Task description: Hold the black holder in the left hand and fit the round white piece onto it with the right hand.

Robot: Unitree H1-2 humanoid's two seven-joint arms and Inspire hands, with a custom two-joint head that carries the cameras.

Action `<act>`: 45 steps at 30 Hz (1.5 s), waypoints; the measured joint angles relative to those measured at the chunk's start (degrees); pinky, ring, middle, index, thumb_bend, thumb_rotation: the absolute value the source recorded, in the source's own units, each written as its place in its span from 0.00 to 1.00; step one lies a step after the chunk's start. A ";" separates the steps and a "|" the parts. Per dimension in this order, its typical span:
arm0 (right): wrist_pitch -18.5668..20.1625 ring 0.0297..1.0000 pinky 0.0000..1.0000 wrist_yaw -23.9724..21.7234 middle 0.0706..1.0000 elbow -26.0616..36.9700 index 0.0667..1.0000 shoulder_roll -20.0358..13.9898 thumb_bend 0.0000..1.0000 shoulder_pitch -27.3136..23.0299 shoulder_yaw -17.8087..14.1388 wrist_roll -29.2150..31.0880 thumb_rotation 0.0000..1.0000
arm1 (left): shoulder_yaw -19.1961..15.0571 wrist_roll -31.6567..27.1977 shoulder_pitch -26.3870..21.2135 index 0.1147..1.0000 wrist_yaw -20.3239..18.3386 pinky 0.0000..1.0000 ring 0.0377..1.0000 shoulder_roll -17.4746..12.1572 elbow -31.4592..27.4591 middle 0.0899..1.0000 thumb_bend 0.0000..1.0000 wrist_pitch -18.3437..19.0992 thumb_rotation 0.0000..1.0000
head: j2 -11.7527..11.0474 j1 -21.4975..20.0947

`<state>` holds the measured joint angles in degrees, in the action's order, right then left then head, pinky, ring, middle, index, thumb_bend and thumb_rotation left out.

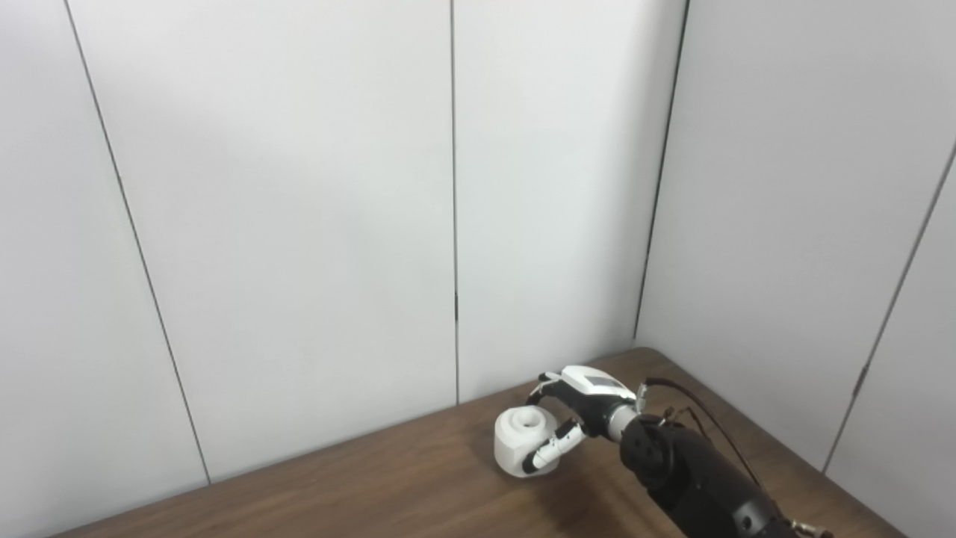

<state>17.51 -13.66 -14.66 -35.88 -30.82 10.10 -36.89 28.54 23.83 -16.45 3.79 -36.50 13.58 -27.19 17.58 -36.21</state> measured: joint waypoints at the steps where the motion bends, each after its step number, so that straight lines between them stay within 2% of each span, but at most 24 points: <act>1: -0.07 0.93 0.79 0.44 0.91 -0.14 0.61 -0.01 0.79 0.00 0.01 -0.30 0.39 | 0.05 0.00 0.00 0.41 0.05 1.00 1.00 0.00 0.00 0.99 0.52 0.00 0.04 | 0.00 0.00; 3: -0.24 0.92 0.77 1.29 0.90 -0.71 0.56 -0.03 0.73 0.00 0.09 -1.03 0.35 | 0.14 0.01 -0.01 0.41 0.19 1.00 1.00 0.00 0.02 0.99 0.52 0.00 0.04 | 0.00 0.00; 5: -0.47 0.90 0.76 2.77 0.88 -1.19 0.47 -0.03 0.55 0.17 0.11 -1.52 0.20 | 0.13 0.02 -0.01 0.41 0.19 1.00 1.00 0.00 0.02 0.99 0.52 0.01 0.04 | 0.00 0.00; 8: -1.67 0.90 0.77 4.71 0.86 -1.31 0.45 -0.02 0.51 0.41 0.07 -1.66 0.15 | 0.09 0.02 -0.01 0.41 0.19 1.00 1.00 0.00 0.02 0.99 0.52 0.00 0.04 | 0.09 0.26; 16: -3.30 0.89 0.76 7.00 0.85 -1.64 0.44 0.01 0.50 0.77 0.04 -1.68 0.15 | 0.12 0.12 -0.01 0.41 0.29 1.00 1.00 0.00 0.01 0.99 0.52 0.00 0.04 | 0.26 0.53; 32: -3.15 0.91 0.79 6.75 0.85 0.96 0.45 -0.01 0.51 2.07 -0.25 -1.85 0.15 | 0.25 0.37 -0.01 0.41 0.55 1.00 1.00 0.00 0.00 0.97 0.51 0.01 0.04 | 1.23 2.11; 39: -0.76 0.93 0.80 4.50 0.86 5.66 0.45 -0.19 0.51 2.87 -0.24 -2.90 0.15 | -0.12 0.76 -0.01 0.41 0.11 1.00 1.00 0.05 -0.20 0.97 0.51 0.00 0.04 | 2.02 4.47; 45: 3.37 0.95 0.80 2.19 0.88 11.70 0.45 0.22 0.51 3.51 -0.20 -4.69 0.15 | -1.42 1.09 0.01 0.41 -1.65 1.00 1.00 0.81 -0.20 0.99 0.51 -0.02 0.04 | 2.63 6.41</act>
<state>20.88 -11.47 -2.95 -35.66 -27.30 9.90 -41.58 27.12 24.92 -16.44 2.14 -35.68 13.39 -27.21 20.21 -29.80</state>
